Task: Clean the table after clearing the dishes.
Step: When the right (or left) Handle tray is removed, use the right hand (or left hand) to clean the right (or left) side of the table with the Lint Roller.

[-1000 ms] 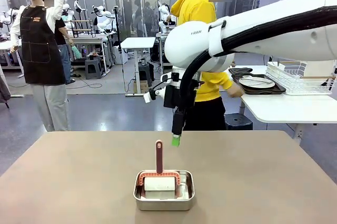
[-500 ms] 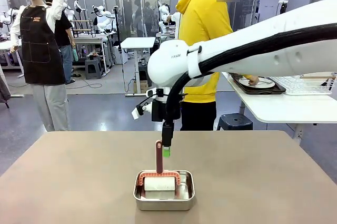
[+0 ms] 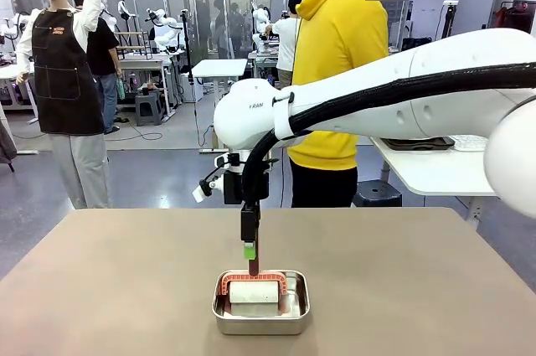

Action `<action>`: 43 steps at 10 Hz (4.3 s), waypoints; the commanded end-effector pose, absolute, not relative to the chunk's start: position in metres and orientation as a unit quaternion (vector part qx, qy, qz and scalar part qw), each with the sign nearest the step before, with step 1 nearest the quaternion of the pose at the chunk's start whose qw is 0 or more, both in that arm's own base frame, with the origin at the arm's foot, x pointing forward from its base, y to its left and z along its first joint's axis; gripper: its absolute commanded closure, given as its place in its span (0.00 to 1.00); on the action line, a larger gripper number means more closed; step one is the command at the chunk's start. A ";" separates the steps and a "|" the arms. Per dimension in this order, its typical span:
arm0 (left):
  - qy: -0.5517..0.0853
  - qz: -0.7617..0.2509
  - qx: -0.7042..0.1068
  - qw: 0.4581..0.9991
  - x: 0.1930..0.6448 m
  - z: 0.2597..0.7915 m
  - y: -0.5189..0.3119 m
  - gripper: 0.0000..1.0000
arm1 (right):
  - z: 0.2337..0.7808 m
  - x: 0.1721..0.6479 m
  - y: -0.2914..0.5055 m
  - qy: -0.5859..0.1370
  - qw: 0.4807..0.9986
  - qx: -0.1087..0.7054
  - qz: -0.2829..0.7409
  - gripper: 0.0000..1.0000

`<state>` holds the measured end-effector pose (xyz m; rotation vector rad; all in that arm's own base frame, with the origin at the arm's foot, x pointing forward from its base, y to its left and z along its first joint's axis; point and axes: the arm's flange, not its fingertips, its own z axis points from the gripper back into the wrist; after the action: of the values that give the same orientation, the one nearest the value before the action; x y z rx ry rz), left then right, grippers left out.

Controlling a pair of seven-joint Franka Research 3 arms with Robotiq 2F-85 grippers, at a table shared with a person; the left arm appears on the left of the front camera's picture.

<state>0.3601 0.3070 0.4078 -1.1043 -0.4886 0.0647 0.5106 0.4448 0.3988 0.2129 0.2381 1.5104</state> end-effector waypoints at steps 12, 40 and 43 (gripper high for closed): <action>-0.237 0.025 -0.526 0.817 0.357 0.408 0.308 0.00 | 0.412 0.509 0.441 0.113 0.729 0.085 0.669 1.00; -0.237 0.025 -0.526 0.817 0.357 0.408 0.308 0.00 | 0.366 0.545 0.091 -0.061 0.898 0.433 -0.038 0.79; -0.237 0.025 -0.526 0.817 0.357 0.408 0.308 0.00 | 0.332 0.552 0.086 -0.051 0.905 0.422 -0.023 0.79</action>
<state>0.3602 0.3069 0.4077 -1.1054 -0.4885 0.0645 0.5475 0.0831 0.3389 0.8659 -0.1005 -0.0692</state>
